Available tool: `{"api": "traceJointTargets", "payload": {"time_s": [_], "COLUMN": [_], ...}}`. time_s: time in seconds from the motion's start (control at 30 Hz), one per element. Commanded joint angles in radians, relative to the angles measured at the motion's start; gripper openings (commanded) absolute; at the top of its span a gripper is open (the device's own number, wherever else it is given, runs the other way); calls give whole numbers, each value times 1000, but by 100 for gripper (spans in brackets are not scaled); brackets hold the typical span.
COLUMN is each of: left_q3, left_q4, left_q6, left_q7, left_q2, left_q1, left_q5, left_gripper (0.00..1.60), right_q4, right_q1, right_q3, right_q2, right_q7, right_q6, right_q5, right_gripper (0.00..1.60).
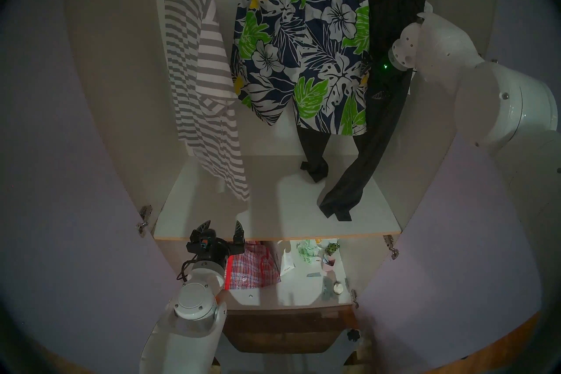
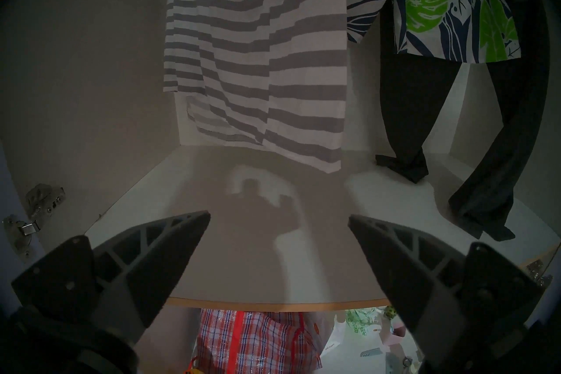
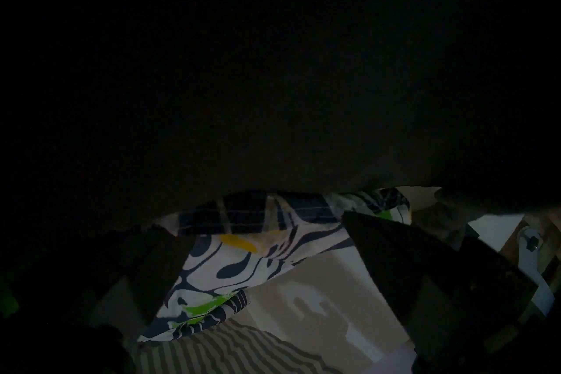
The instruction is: Move and arrange clothes and pants in the wardrobe
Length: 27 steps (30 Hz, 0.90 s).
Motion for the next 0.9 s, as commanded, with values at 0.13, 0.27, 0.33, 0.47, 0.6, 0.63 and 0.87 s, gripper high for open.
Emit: {"api": "traceJointTargets", "payload": {"time_s": [0.13, 0.27, 0.33, 0.47, 0.6, 0.63, 0.87], "left_q3": [2, 3, 4, 6, 7, 7, 9], "left_q4": [-23, -27, -29, -35, -40, -41, -41], "left_q6": [-8, -10, -10, -11, -12, -11, -10], "left_q7": [-1, 0, 0, 1, 0, 1, 2], "left_q2": [1, 3, 4, 8, 11, 12, 15], "left_q1": [-14, -15, -15, -13, -11, -11, -11], "left_q5": [0, 0, -1, -1, -2, -3, -5], "left_gripper": [160, 160, 160, 160, 160, 160, 160], "right_q4": [-25, -31, -33, -42, -50, -50, -44], "right_q1": [18, 31, 37, 56, 74, 76, 71], "right_q3": [-2, -6, -9, -25, -39, -40, -36], "right_q2": [16, -5, -14, -48, -80, -85, -88], "right_q7": [7, -3, -7, -22, -36, -40, -55], "right_q6": [-79, -96, -95, -74, -66, -75, -116], "right_q5": [-9, -16, -19, -38, -49, -50, -50], "right_gripper": [160, 160, 160, 160, 160, 160, 160]}}
